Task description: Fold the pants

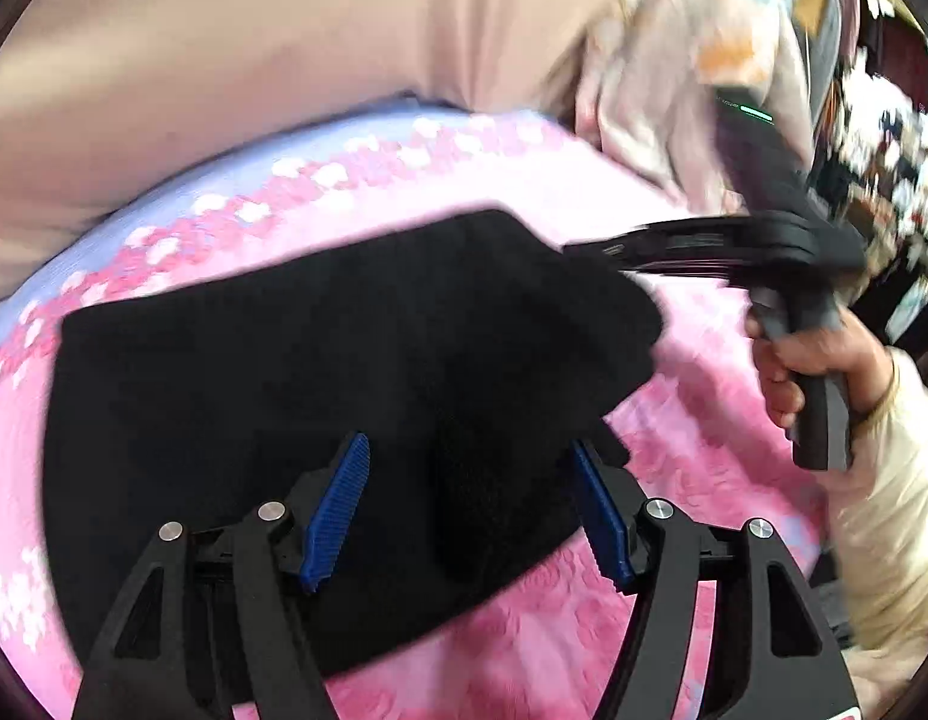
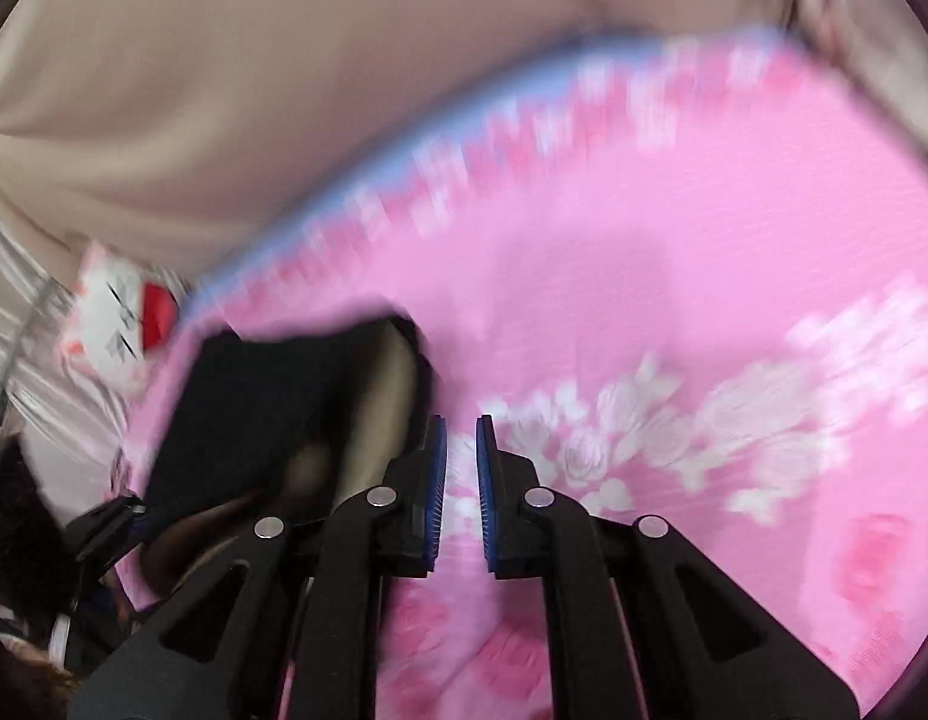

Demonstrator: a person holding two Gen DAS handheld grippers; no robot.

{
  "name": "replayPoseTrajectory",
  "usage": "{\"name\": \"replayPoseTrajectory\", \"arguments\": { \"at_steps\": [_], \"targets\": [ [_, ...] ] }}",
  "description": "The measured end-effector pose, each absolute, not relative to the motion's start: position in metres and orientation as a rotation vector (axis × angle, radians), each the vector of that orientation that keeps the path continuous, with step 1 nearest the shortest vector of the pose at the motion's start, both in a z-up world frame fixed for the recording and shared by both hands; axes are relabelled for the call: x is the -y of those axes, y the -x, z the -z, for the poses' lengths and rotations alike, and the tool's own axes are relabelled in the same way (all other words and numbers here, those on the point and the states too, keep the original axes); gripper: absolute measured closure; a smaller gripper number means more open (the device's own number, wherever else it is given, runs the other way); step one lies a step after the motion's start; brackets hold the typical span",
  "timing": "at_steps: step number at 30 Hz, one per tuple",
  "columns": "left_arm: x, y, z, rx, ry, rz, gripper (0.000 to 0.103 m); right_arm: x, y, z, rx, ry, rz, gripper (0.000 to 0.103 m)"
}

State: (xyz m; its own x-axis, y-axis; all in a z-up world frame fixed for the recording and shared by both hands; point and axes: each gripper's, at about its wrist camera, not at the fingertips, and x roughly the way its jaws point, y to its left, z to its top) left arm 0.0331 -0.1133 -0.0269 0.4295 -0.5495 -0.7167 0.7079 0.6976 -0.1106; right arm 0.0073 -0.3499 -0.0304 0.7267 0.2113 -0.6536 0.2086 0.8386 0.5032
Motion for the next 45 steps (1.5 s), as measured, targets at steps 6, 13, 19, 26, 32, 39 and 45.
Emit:
{"name": "replayPoseTrajectory", "arguments": {
  "at_steps": [6,13,19,26,32,39,45],
  "targets": [
    [0.048,-0.073,-0.017,-0.726,-0.123,0.562,0.022,0.276,-0.005,-0.042,-0.649,-0.430,-0.162,0.091],
    [0.016,-0.156,0.068,-0.884,-0.126,0.279,0.018,0.281,-0.049,0.063,-0.824,-0.550,-0.108,0.103],
    [-0.040,-0.136,0.020,-0.793,0.023,0.296,0.023,0.246,-0.039,-0.006,-0.800,-0.416,-0.027,0.096],
    [-0.054,-0.111,0.008,-0.697,-0.150,0.140,0.023,0.121,-0.173,-0.046,-0.866,-0.230,-0.356,0.095],
    [-0.057,-0.106,0.030,-0.772,-0.159,0.165,0.023,0.075,-0.273,0.050,-1.028,-0.229,-0.376,0.103],
    [-0.065,-0.110,0.047,-0.814,-0.147,0.174,0.023,0.098,-0.235,0.019,-0.905,-0.281,-0.270,0.094],
    [-0.064,-0.108,0.048,-0.809,-0.170,0.158,0.023,0.133,-0.191,0.010,-0.857,-0.386,-0.208,0.090]
  ]
}}
